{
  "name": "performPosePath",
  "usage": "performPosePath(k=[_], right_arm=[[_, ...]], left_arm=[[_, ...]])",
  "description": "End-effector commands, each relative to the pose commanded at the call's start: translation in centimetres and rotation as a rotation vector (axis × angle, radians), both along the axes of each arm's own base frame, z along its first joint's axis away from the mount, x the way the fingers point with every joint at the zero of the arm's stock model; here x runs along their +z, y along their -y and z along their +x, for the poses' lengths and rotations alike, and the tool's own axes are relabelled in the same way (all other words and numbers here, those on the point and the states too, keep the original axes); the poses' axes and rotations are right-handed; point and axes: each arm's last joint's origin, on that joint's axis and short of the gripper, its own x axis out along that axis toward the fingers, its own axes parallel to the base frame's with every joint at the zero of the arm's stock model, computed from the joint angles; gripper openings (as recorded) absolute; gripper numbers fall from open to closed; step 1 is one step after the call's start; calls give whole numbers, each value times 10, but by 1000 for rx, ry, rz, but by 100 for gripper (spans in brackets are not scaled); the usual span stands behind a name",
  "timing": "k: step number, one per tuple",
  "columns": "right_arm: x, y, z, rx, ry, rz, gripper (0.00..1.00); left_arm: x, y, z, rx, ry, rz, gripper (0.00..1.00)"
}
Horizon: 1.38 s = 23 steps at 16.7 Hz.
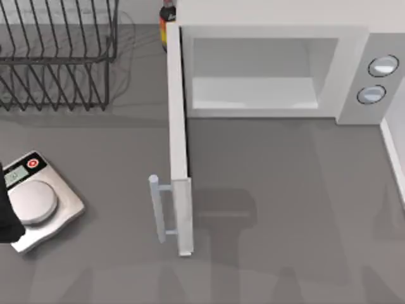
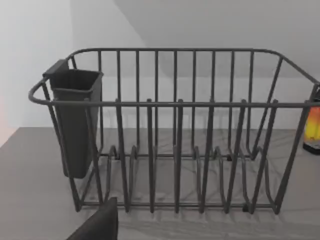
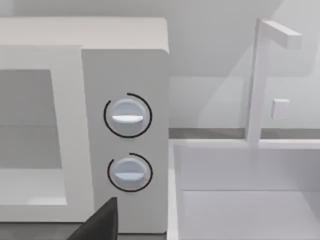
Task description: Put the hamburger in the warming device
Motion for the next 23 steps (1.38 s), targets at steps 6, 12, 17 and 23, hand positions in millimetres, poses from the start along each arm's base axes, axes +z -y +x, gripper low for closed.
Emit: performPosePath(k=[6, 12, 17, 23], right_arm=[[8, -1, 3, 13, -131, -103, 100], [23, -4, 26, 167, -625, -440, 100], [24, -8, 62, 474, -1062, -710, 100], [14, -13, 96, 825, -1363, -855, 100]], left_arm=[[0, 0, 0, 0, 0, 0, 100], [0, 0, 0, 0, 0, 0, 100], [0, 0, 0, 0, 0, 0, 100], [0, 0, 0, 0, 0, 0, 100]])
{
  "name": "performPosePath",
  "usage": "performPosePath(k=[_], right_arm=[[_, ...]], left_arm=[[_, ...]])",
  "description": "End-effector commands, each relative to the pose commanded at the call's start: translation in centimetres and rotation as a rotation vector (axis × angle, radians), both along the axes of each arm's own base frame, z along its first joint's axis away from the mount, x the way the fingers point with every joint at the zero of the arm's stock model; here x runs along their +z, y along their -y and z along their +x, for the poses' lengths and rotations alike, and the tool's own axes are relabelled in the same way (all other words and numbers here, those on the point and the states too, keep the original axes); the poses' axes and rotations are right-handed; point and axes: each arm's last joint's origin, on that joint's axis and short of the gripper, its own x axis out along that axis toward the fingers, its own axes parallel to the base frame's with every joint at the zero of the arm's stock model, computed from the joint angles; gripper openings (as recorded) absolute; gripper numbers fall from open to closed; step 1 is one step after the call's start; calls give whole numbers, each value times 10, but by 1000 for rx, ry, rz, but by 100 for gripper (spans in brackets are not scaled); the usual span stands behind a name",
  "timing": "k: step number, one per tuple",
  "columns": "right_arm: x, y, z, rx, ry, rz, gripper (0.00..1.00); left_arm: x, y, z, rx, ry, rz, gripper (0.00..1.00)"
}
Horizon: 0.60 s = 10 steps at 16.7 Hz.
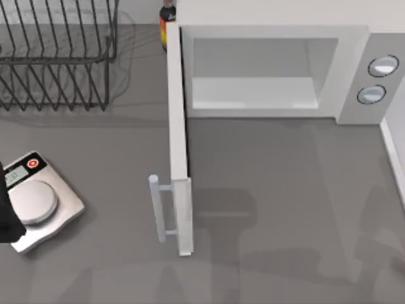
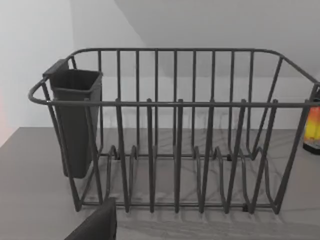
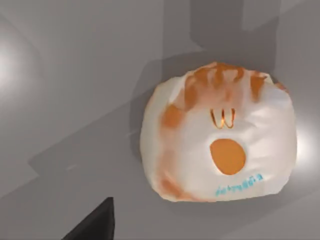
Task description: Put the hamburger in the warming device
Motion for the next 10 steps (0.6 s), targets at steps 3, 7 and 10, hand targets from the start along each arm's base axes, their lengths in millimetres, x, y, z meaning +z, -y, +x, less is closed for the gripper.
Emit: performPosePath(k=[3, 7, 10], right_arm=[[-1, -1, 4, 32, -43, -3, 100], [-2, 0, 3, 27, -41, -3, 100], [-18, 0, 5, 31, -46, -3, 100]], left_arm=[[0, 0, 0, 0, 0, 0, 100], [0, 0, 0, 0, 0, 0, 100], [0, 0, 0, 0, 0, 0, 100]])
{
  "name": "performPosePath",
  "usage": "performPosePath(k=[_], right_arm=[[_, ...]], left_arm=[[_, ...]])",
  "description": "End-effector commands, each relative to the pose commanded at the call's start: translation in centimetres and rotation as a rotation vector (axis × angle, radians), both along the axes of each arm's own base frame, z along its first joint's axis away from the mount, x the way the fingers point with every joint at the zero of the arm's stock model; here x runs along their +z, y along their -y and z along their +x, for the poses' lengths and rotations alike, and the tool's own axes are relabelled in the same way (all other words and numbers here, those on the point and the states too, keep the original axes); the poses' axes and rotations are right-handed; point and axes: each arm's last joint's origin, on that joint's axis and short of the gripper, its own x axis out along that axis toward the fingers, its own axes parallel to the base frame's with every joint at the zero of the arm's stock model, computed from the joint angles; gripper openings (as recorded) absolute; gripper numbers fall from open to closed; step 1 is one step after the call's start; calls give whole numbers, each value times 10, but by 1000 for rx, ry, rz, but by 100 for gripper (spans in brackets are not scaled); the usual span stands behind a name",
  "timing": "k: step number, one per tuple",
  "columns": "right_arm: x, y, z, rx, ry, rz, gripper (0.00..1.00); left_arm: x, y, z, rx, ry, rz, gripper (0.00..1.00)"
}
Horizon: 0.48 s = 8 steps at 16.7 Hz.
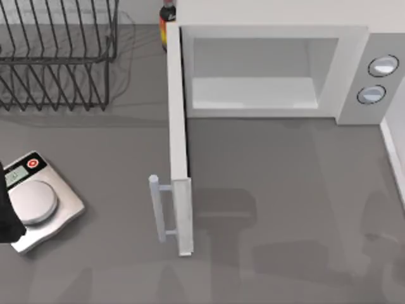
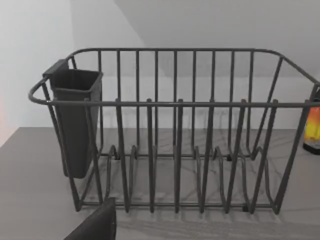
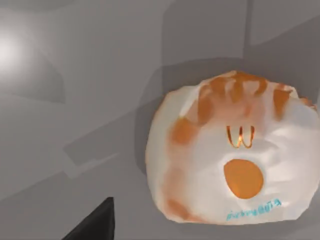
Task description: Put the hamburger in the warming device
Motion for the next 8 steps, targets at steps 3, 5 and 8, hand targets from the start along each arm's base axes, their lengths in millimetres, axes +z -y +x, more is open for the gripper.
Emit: performPosePath(k=[3, 5, 8], right_arm=[[-29, 0, 3, 0, 13, 1, 100], [-47, 0, 2, 0, 16, 1, 100], [-63, 0, -1, 1, 4, 0, 100]], left_arm=[[0, 0, 0, 0, 0, 0, 100], [0, 0, 0, 0, 0, 0, 100], [0, 0, 0, 0, 0, 0, 100]])
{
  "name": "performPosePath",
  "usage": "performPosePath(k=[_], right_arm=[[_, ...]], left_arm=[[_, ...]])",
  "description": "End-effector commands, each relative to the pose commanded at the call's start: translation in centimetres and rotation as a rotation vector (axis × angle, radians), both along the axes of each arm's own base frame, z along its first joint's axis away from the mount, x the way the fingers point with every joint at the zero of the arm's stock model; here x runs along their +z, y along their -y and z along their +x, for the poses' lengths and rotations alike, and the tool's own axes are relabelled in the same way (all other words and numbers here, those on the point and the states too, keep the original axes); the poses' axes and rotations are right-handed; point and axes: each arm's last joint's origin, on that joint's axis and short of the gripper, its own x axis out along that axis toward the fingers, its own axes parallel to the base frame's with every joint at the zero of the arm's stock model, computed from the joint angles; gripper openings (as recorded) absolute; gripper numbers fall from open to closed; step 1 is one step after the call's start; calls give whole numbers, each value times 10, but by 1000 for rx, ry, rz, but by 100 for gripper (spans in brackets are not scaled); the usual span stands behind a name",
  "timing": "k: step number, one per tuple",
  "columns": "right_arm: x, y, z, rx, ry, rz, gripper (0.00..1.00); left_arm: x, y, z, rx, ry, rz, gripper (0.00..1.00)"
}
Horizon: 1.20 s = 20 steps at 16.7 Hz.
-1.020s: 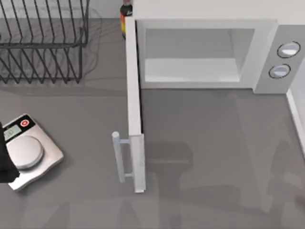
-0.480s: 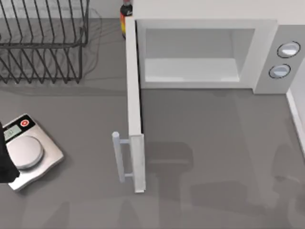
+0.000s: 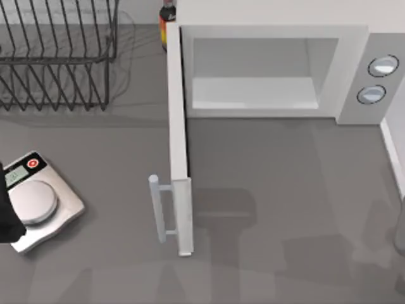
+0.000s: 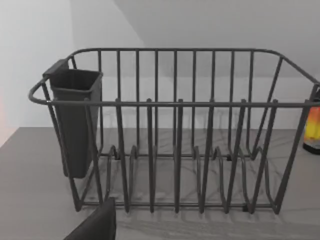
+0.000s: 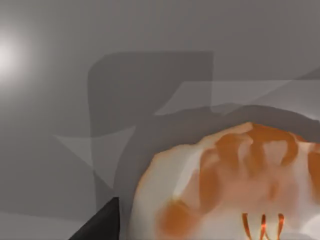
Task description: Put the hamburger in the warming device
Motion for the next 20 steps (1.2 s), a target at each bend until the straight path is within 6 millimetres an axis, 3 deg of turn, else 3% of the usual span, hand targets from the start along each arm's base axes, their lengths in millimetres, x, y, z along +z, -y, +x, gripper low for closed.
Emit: performPosePath(k=[4, 17, 20], right_arm=[[-1, 0, 0, 0, -1, 0, 100], [-1, 0, 0, 0, -1, 0, 2], [-1, 0, 0, 0, -1, 0, 0]], left_arm=[[0, 0, 0, 0, 0, 0, 100], [0, 0, 0, 0, 0, 0, 100], [0, 0, 0, 0, 0, 0, 100]])
